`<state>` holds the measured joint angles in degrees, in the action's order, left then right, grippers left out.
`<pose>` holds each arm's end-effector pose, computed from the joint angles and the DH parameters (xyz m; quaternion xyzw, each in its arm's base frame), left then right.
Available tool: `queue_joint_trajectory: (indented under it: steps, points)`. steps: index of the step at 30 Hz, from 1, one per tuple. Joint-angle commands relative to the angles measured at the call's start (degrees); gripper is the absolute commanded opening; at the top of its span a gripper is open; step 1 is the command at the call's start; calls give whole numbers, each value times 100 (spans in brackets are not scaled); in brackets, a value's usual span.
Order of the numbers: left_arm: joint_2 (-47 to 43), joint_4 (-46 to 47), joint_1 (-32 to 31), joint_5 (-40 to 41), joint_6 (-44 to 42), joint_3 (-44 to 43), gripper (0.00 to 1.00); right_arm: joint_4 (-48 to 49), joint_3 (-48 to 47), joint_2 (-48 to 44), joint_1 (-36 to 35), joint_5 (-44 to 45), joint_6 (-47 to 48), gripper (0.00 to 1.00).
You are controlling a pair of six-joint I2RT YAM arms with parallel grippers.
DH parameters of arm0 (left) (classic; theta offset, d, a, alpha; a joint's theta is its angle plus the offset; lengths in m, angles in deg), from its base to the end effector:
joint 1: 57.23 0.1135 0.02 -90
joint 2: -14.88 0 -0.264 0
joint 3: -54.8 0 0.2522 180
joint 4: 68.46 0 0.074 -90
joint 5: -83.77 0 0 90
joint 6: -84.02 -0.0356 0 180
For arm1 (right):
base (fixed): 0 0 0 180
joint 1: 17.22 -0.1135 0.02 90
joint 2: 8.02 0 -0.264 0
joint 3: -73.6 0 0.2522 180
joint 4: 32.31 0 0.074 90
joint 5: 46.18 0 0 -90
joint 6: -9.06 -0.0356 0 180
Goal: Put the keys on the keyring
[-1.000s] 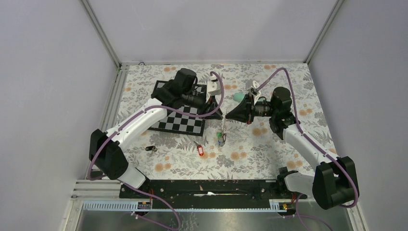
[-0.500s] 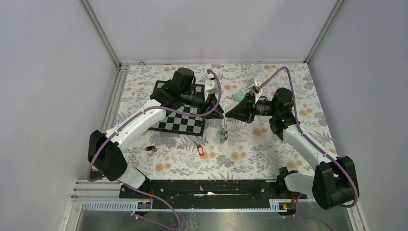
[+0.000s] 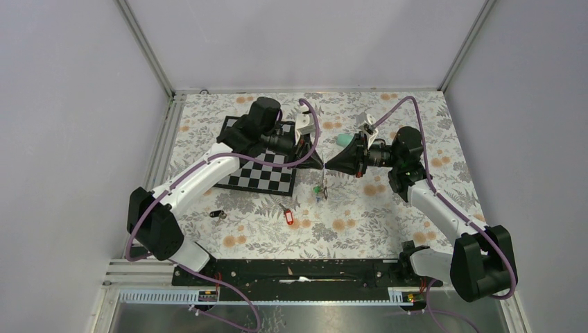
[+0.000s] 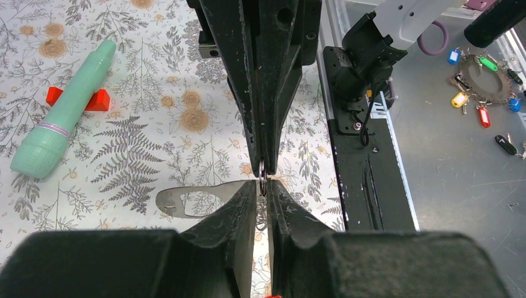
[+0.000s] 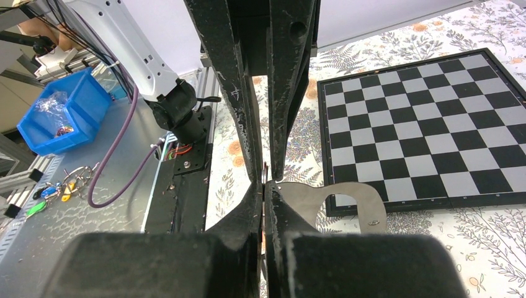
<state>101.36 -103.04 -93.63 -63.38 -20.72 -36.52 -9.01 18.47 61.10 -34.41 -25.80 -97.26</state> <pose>0.2528 -0.2235 0.3520 0.5444 0.5815 -0.4891 0.3552 0.2346 0.1075 0.3132 -0.4391 0.5282 0.5343 0.4927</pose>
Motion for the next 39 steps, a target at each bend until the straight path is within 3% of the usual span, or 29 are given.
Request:
queue_joint_trajectory:
  steps: [1,7,10,13,17,21,27,39]
  points:
    - [86,306,-4,-255,80,-313,17,360,-3,-43,14,37,-3,0]
    - [150,347,-14,-267,161,-359,15,357,3,-48,13,28,4,0]
    - [157,350,-16,-264,152,-328,0,362,-5,-48,14,28,-2,0]
    - [69,304,-16,-225,-33,-229,0,319,5,-72,18,24,29,2]
    - [-309,91,-25,27,-906,80,0,-308,-85,-143,84,2,571,32]
    - [-683,-267,-109,716,-2013,307,0,-1682,-377,-240,175,-20,1797,51]
    - [-1062,-502,-465,1832,-3105,677,0,-2843,-523,-333,254,119,2953,54]
    - [-1503,-240,-1051,3071,-3959,1359,0,-2950,-372,-223,416,291,3134,55]
